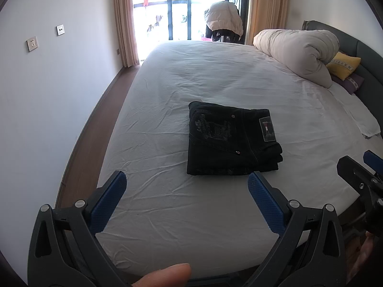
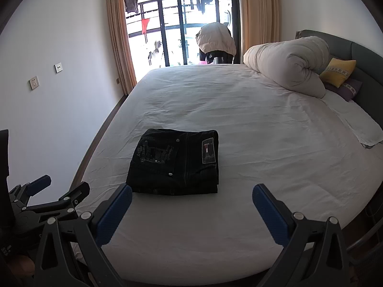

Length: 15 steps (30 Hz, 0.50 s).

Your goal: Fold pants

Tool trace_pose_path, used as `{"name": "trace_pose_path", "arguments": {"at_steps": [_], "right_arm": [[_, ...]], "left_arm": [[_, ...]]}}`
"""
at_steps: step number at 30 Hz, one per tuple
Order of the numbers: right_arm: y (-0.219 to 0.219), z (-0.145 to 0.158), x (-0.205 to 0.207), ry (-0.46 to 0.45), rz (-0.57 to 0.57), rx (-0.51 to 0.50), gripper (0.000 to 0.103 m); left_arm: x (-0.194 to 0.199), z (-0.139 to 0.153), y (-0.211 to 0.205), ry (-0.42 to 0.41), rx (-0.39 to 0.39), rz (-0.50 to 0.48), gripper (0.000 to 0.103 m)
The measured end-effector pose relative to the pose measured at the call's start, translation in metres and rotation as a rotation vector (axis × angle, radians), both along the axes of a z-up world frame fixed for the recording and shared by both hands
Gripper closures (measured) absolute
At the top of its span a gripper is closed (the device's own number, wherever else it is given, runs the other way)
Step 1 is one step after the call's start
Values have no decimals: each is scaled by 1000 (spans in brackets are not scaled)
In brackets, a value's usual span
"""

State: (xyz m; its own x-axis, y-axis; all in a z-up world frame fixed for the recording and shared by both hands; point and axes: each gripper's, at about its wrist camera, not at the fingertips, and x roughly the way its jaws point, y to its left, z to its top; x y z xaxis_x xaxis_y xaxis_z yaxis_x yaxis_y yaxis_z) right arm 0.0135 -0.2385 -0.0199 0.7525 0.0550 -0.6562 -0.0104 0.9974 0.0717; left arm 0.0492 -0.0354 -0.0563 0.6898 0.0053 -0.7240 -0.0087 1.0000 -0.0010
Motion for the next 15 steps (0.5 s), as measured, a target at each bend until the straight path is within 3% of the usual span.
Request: {"name": "trace_pose_path", "arguments": {"at_steps": [15], "right_arm": [[0,-3,-1,6,-1,2,0]], "left_arm": [[0,-2,-2,2,3,-3,0]]}}
